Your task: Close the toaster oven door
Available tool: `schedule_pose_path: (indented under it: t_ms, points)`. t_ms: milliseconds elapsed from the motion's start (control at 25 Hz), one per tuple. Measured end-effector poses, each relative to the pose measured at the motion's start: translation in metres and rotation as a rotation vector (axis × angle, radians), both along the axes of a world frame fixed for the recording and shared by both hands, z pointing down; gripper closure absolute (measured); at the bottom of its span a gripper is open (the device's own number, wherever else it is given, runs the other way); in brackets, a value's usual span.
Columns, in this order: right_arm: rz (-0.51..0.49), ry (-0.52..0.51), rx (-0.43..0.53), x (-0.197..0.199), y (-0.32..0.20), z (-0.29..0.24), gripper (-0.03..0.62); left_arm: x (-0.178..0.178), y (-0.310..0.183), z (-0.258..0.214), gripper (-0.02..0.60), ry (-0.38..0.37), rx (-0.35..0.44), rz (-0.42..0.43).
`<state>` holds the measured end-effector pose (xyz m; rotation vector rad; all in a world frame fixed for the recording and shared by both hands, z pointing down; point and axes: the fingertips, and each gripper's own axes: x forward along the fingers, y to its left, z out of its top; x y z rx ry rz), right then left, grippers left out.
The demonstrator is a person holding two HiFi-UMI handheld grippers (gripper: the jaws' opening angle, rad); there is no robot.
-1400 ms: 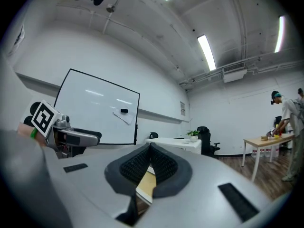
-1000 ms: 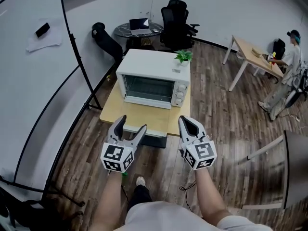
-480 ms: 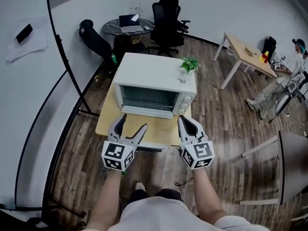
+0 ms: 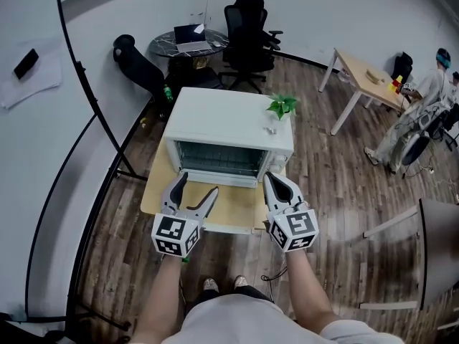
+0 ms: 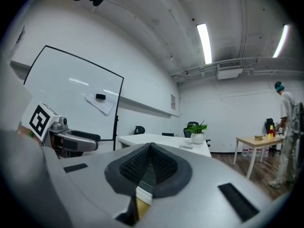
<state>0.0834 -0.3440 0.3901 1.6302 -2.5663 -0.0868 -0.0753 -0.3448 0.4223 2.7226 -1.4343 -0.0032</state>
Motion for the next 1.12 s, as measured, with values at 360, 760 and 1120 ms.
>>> schedule_pose_path:
  t_ms: [360,760,1120]
  points:
    - [-0.033,-0.003,-0.017,0.005,-0.018,0.006,0.594,0.0,-0.017,0.013,0.249,-0.007,-0.034,-0.05]
    - [-0.051,0.003,-0.095,0.002,-0.009,0.04,0.594,-0.009,0.01,0.144,0.249,-0.096,-0.321,-0.103]
    - [-0.038,0.013,-0.135,0.009,0.005,0.058,0.594,-0.02,0.045,0.227,0.249,-0.156,-0.496,-0.196]
